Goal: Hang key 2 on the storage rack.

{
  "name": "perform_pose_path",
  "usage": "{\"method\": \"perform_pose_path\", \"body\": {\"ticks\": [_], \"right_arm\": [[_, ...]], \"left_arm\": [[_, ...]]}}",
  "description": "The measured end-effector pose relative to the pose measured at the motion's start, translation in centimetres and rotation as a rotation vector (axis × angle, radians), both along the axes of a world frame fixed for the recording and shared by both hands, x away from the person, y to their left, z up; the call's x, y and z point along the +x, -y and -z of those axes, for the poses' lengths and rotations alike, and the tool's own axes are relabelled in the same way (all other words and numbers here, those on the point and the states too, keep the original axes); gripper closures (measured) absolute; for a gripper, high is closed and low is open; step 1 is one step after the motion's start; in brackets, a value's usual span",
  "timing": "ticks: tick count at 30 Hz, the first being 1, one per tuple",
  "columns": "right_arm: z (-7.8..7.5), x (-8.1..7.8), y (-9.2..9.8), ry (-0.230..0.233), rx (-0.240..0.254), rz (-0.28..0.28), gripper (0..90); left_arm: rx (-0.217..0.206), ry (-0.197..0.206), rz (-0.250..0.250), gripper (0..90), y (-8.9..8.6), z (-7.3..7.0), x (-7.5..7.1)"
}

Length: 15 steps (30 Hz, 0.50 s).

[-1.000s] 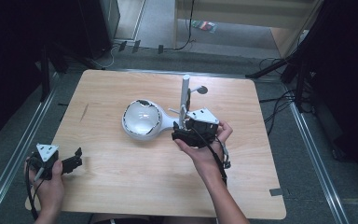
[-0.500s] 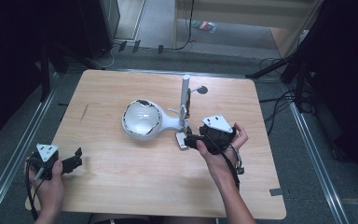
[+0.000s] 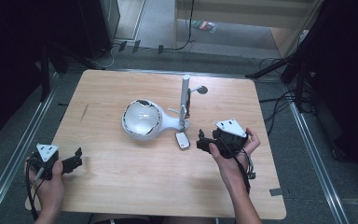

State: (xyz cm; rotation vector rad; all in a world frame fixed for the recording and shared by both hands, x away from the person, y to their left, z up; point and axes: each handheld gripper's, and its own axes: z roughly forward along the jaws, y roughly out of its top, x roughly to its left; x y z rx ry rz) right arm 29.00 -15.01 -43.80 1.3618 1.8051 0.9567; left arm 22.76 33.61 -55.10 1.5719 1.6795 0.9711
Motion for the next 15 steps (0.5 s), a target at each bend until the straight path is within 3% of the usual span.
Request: {"method": "perform_pose_path", "body": {"ticks": [15], "right_arm": [[1.7, -0.6, 3.2, -0.025, -0.011, 0.058, 0.0]], "left_arm": [[0.002, 0.002, -0.001, 0.4, 0.0, 0.0, 0.0]]}}
